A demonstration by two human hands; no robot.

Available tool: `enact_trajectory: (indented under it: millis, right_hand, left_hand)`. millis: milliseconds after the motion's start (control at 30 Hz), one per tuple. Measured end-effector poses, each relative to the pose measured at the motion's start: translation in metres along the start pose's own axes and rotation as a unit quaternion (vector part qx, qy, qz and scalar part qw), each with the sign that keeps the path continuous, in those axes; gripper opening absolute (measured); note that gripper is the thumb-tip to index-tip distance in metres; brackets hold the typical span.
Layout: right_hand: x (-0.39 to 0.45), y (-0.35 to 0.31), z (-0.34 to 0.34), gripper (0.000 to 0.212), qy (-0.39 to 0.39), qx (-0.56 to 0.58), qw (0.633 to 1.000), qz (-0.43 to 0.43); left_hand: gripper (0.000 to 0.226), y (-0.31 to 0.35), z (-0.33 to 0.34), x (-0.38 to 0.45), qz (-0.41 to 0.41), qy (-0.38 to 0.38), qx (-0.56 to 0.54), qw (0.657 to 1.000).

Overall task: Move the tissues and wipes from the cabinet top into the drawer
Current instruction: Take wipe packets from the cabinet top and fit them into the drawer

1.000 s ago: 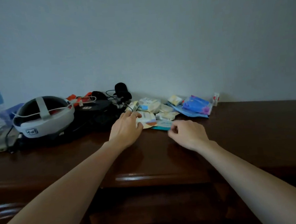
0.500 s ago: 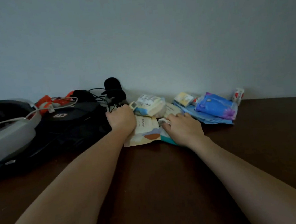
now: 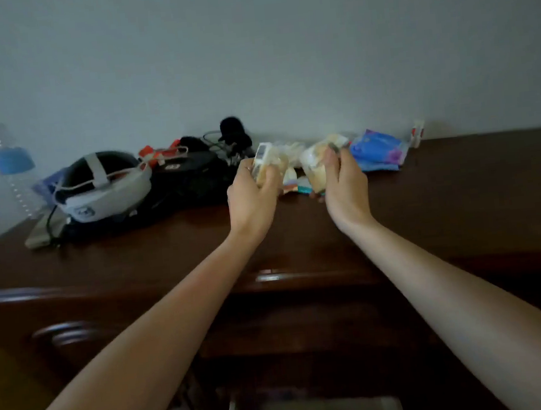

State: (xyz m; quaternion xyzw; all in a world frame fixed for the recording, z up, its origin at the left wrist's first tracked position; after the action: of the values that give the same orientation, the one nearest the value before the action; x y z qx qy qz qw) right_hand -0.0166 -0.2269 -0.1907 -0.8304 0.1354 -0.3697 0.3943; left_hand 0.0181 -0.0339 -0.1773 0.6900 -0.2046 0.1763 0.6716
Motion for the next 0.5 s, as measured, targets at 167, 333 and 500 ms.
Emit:
enact_trajectory:
  millis: [167,333,500]
  right_hand:
    - [-0.143,-0.012,-0.051,0.022,0.060,0.088,0.991,-0.079]
    - [-0.290,0.086,-0.018,0.024,-0.098,0.030,0.991,-0.090]
    - [-0.402,0.263,0.062,0.029,-0.396,-0.115,0.887,0.208]
  left_hand:
    - [0.011,0.006,-0.046,-0.161,0.078,0.004,-0.006,0.997]
    - [0.038,-0.109,-0.082,-0.304,-0.049,-0.064,0.067,0.995]
    - [0.035,-0.224,-0.090,-0.380,-0.156,-0.155,0.170,0.961]
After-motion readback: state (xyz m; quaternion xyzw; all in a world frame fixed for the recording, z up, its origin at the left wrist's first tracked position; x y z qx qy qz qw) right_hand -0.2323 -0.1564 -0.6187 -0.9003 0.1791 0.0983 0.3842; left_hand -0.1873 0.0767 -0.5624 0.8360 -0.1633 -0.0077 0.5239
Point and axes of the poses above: each hand's wrist, its own x-axis towards the middle knuckle, its own z-axis out of the palm, y = z × x, the point moved 8 cm from there along x, towards the middle knuckle, and after that the axes turned 11 degrees about -x, right-handed, at the moved point
